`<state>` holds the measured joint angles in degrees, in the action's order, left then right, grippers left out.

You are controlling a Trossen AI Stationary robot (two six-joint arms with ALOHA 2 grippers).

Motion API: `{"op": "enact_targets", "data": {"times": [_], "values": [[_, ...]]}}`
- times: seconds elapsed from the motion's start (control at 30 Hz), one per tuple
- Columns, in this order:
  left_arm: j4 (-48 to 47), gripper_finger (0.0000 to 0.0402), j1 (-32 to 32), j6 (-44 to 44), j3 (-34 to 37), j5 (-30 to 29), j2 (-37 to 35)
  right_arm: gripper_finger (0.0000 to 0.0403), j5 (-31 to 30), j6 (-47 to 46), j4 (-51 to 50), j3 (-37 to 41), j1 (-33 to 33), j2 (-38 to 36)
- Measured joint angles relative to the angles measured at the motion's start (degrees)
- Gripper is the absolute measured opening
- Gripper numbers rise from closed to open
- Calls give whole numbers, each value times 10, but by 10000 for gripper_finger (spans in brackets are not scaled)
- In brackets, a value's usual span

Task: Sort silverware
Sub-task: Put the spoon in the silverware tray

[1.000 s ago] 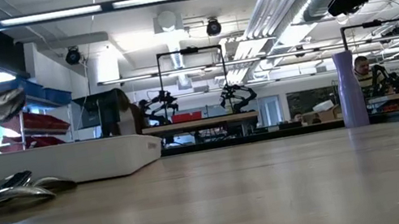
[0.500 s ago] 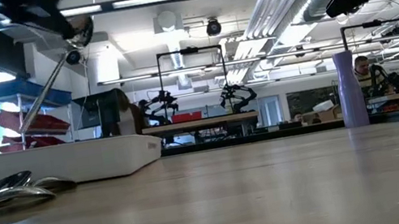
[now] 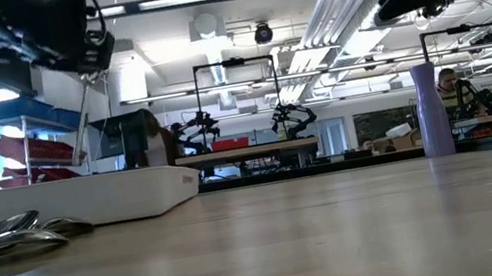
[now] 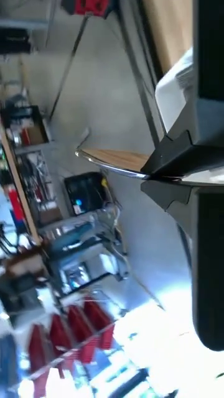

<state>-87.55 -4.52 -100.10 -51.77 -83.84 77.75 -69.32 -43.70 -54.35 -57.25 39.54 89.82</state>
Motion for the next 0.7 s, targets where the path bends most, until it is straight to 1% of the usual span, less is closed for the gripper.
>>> {"op": "enact_targets", "data": {"times": [0.07,0.13,0.27,0.33,0.4,0.53,0.7], "values": [[31,0,7,13,19,16,-17,138,-12,21,0,0,-16,0],[78,0,13,64,34,42,-32,138,-20,38,0,0,-33,0],[200,0,24,211,48,102,-51,138,-24,46,0,0,-66,0],[259,0,28,290,53,130,-55,138,-17,38,0,0,-78,0],[309,0,36,349,57,145,-55,138,-2,36,2,0,-84,0],[380,0,71,391,80,184,-55,138,35,36,7,0,-83,0],[485,0,126,433,129,227,-56,138,49,36,14,0,-66,0]]}}
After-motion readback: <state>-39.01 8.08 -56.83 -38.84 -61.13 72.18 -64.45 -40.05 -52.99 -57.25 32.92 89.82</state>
